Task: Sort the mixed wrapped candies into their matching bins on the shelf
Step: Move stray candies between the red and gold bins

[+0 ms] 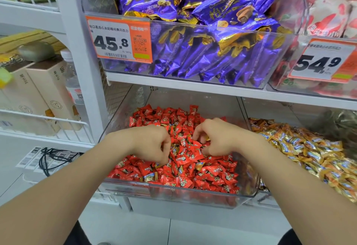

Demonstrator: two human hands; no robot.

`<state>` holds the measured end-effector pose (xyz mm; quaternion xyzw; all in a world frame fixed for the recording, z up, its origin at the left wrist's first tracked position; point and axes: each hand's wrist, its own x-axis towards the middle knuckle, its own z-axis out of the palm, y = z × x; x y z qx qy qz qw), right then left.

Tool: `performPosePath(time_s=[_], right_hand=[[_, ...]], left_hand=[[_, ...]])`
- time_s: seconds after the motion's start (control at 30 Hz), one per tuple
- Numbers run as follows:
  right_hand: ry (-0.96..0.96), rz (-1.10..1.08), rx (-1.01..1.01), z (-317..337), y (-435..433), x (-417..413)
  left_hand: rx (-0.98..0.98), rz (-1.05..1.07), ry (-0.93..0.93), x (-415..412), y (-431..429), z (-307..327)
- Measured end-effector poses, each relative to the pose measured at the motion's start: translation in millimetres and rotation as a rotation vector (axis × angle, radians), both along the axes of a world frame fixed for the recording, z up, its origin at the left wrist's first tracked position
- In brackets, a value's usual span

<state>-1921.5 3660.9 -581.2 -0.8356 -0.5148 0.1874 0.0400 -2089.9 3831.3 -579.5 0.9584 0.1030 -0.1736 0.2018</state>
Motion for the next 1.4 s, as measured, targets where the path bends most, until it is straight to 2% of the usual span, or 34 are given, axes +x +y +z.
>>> performPosePath(time_s=[0.1,0.27,0.33,0.43,0.53,0.63,0.73,0.87,1.03,1.17,1.33,1.4], right_hand=[[0.049,0.041,-0.027,-2.5,1.8,-1.7],[-0.118,0.029,-0.096,-15.2,3.3,-1.9],[-0.105,0.026,-0.046,-12.8,2.7,-0.1],[0.063,-0.023,0.119,-4.2,-0.4,3.3],[0.151,-0.046,0.162,3.1,-4.4,4.1],[0.142,-0.093,0.196,10.7,-7.4,1.4],[0.101,-0.106,0.230,17.2,-7.5,-3.1],[0.173,-0.037,0.133,15.7,-10.6,-12.0],[0.146,0.076,0.109,19.3,-12.0,-19.1],[-0.020,0.146,-0.095,4.3,-8.3,-22.1],[0.064,0.147,-0.256,7.2,-6.3,-14.6],[0.040,0.148,-0.292,4.8,-6.1,-16.4]], left_hand=[[0.079,-0.029,0.138,-7.3,-0.8,-0.1],[0.139,-0.051,0.036,-5.4,2.5,-13.8],[0.143,-0.058,0.001,-4.8,5.9,-17.2],[0.100,-0.049,-0.059,-5.5,9.0,-17.9],[0.042,0.009,-0.171,-5.9,10.5,-15.7],[0.057,0.036,-0.243,-5.1,10.9,-12.8],[-0.003,0.024,-0.183,-8.2,12.9,-9.1],[0.041,-0.041,-0.052,-11.7,12.0,-6.5],[0.139,-0.065,-0.072,-7.7,3.0,-12.2],[0.138,-0.044,-0.091,-6.5,1.5,-14.9],[0.147,-0.002,-0.122,-5.6,2.8,-13.0],[0.132,0.033,-0.152,-5.8,0.3,-10.0]])
